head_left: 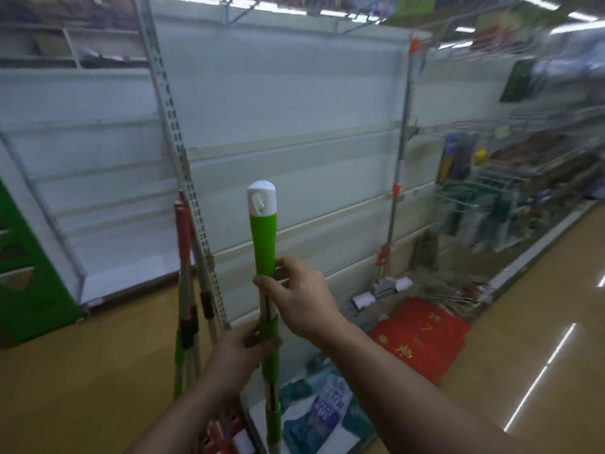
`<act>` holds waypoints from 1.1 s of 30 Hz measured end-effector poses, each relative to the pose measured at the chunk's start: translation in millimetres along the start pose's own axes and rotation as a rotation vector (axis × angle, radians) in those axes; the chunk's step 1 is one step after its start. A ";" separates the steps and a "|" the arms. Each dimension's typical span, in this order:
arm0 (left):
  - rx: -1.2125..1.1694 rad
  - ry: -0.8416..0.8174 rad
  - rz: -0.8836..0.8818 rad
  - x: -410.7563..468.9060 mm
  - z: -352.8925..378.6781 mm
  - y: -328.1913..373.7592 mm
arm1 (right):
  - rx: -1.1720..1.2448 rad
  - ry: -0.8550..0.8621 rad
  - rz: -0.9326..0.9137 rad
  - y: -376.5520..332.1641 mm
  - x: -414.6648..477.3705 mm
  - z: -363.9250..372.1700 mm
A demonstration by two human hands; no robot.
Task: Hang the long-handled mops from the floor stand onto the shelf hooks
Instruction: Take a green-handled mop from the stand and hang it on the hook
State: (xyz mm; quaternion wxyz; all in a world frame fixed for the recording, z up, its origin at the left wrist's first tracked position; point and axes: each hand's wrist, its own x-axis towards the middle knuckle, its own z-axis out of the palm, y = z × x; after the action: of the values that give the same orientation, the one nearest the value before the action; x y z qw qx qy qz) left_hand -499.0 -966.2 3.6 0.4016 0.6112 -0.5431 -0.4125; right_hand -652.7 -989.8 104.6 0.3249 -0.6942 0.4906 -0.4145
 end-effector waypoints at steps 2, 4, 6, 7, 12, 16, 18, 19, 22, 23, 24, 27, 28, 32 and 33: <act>0.022 -0.020 0.049 -1.2 24.7 21.5 | -0.011 0.045 0.003 0.6 -6.0 -29.2; 0.041 -0.066 0.095 0.5 46.6 37.8 | -0.019 0.080 0.007 2.8 -10.3 -54.9; 0.042 -0.106 0.130 3.1 65.2 52.3 | -0.021 0.115 0.022 6.2 -13.9 -77.7; 0.030 -0.124 0.153 4.8 74.6 58.4 | -0.023 0.134 0.028 8.6 -15.4 -88.5; -0.056 -0.234 0.242 20.0 124.8 89.0 | -0.056 0.233 0.030 21.1 -16.1 -140.4; -0.093 -0.282 0.268 41.6 161.8 117.8 | -0.072 0.302 0.059 29.2 -7.0 -183.6; -0.118 -0.287 0.273 54.8 177.7 130.1 | -0.087 0.344 0.061 33.3 2.4 -204.9; -0.125 -0.291 0.281 62.8 186.6 136.5 | -0.093 0.361 0.061 35.3 8.5 -215.5; -0.155 -0.300 0.342 87.2 212.1 155.0 | -0.092 0.391 0.066 42.4 30.3 -244.6; -0.160 -0.297 0.369 96.1 219.7 161.0 | -0.076 0.396 0.068 45.5 38.0 -253.2; -0.168 -0.298 0.389 106.8 226.8 165.7 | -0.055 0.399 0.069 49.2 46.5 -260.8; -0.098 -0.306 0.451 144.1 246.4 173.6 | -0.036 0.394 0.091 64.1 74.6 -279.8; -0.053 -0.297 0.456 156.5 251.9 176.4 | -0.036 0.395 0.097 69.5 84.7 -285.7; -0.053 -0.276 0.438 205.5 275.1 183.6 | -0.018 0.385 0.098 85.0 124.3 -305.1; -0.061 -0.274 0.420 216.5 279.8 187.2 | -0.028 0.389 0.094 88.3 133.6 -309.3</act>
State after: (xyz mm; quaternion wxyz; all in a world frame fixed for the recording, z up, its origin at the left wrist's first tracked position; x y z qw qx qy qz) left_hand -809.3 -1210.1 70.4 0.4194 0.4108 -0.6948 -0.4154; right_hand -942.3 -1157.7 200.8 0.2333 -0.5818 0.5815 -0.5185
